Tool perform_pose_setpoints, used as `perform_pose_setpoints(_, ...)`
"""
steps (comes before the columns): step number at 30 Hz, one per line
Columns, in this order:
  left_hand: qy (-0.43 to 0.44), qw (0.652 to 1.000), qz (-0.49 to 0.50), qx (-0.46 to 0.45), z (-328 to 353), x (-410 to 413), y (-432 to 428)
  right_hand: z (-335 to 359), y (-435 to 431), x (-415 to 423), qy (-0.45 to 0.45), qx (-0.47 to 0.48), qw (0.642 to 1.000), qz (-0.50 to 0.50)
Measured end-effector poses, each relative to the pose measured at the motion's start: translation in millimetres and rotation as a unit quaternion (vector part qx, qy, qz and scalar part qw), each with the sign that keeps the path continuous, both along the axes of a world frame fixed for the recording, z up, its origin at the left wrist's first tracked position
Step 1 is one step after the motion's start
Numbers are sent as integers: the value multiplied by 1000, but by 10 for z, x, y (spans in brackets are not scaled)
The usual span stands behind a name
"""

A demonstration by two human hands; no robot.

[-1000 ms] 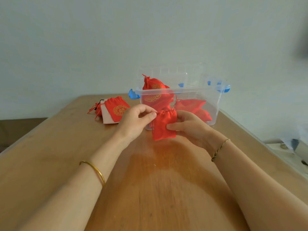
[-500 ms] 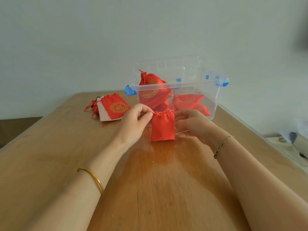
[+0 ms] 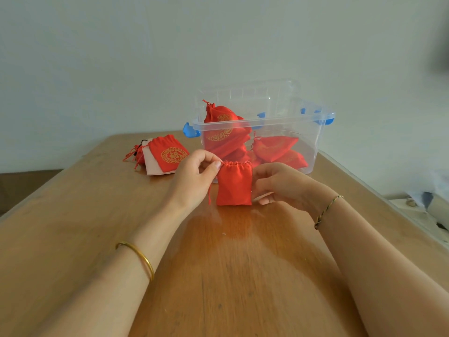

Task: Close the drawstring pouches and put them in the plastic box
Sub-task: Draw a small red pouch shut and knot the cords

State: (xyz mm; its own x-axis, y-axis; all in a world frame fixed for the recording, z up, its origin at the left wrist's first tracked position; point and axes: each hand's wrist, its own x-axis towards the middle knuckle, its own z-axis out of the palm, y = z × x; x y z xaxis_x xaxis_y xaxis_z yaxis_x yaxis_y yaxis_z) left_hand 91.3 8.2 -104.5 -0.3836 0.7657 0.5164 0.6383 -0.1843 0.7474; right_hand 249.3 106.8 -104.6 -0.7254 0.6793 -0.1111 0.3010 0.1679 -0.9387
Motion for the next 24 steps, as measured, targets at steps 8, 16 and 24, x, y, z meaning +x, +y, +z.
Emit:
perform_pose_setpoints(8, 5, 1000, -3, -14, 30, -51, -23, 16, 44, 44, 58, 11, 994, -96)
perform_pose_setpoints(16, 76, 992, 69, -78, 24, -287, -74, -48, 177, 62, -18, 337, 900, -276)
perform_pose_setpoints(24, 72, 987, 138, -46, 61, -400, -132, -10, 141, 116, -121, 445, 823, -331)
